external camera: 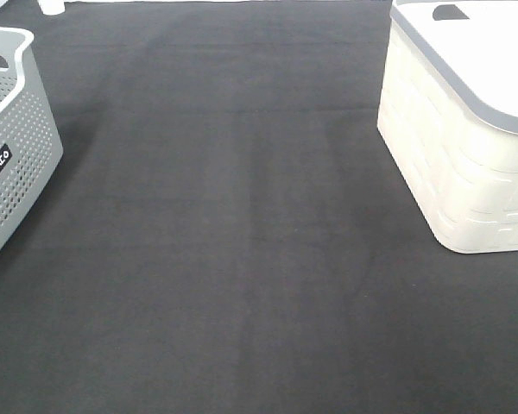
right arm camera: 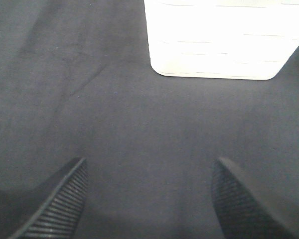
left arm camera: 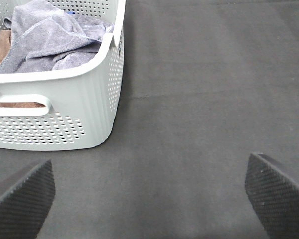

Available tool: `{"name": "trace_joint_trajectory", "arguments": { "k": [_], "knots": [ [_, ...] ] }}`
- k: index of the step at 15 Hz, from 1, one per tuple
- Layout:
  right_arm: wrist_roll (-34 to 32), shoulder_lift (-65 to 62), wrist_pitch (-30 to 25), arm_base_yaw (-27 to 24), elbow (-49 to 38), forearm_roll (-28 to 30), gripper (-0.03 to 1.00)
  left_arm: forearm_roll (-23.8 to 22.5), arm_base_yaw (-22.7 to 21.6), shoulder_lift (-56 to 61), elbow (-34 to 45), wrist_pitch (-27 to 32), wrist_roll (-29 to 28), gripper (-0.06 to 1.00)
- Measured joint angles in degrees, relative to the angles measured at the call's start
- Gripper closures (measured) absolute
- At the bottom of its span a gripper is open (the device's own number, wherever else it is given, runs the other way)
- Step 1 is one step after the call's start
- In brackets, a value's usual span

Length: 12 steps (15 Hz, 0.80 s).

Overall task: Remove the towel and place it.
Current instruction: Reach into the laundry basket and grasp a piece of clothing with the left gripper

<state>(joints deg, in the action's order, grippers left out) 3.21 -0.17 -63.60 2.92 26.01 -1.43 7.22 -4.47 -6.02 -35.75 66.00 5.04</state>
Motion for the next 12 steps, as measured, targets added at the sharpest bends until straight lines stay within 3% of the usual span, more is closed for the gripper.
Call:
{"name": "trace_joint_trajectory", "arguments": {
  "k": [3, 8, 12],
  "knots": [
    [0.0, 0.0, 0.0, 0.0, 0.0, 0.0, 0.29, 1.3, 0.0, -12.3, -10.0, 3.6, 0.0, -0.03],
    [0.0, 0.0, 0.0, 0.0, 0.0, 0.0, 0.29, 1.4, 0.0, -36.2, -28.0, 3.7, 2.5, -0.03],
    [0.0, 0.0, 0.0, 0.0, 0.0, 0.0, 0.29, 2.8, 0.0, -55.5, -42.2, 3.7, 16.0, -0.03]
  ]
}}
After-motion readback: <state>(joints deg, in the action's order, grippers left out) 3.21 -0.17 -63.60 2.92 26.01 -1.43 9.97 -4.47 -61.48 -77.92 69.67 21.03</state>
